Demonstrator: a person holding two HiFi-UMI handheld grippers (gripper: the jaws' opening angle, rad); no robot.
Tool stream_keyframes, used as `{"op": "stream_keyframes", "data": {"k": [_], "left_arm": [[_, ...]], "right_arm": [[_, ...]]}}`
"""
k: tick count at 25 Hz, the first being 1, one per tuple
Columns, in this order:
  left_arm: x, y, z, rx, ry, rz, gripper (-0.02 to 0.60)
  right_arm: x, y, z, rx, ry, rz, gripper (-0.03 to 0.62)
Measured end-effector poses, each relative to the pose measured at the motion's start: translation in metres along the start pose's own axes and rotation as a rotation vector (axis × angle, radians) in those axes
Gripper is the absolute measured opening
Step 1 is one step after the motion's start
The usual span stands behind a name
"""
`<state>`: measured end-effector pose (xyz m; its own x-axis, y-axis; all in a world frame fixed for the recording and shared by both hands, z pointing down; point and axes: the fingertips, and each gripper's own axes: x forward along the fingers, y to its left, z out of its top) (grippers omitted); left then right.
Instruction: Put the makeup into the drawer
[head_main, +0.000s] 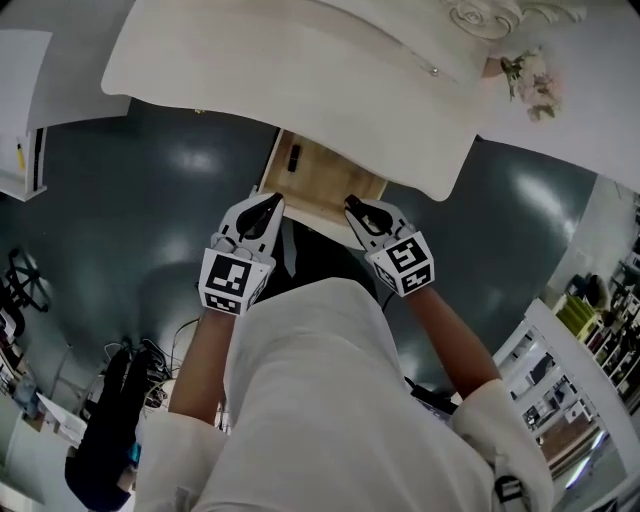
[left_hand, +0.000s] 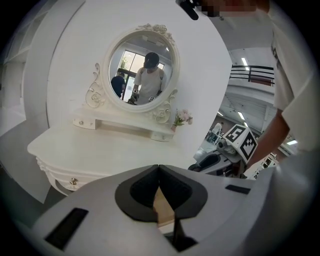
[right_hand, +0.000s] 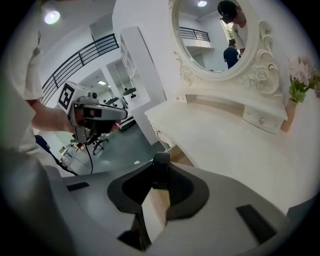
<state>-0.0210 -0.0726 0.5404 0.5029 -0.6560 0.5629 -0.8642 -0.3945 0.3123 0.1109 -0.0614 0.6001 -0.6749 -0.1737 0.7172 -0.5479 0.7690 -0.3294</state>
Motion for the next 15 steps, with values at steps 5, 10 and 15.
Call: {"op": "stream_keyframes", "data": {"k": [5,10,15], "left_arm": [[0.002,0.005,-0.02,-0.021,0.044,0.014,0.017],[0.002,0.011,-0.03,-0.045,0.063,0.043,0.017],[0.007,0.018,-0.041,-0.071,0.081,0.055,0.016]], "right_arm": [[0.032,-0.005,-0.012,0.003,0.024,0.018,0.081],[0.066,-0.01,-0.027,0.041,0.053,0.044,0.081],[0.096,-0.026,-0.052,0.057,0.11,0.028,0.083]]}}
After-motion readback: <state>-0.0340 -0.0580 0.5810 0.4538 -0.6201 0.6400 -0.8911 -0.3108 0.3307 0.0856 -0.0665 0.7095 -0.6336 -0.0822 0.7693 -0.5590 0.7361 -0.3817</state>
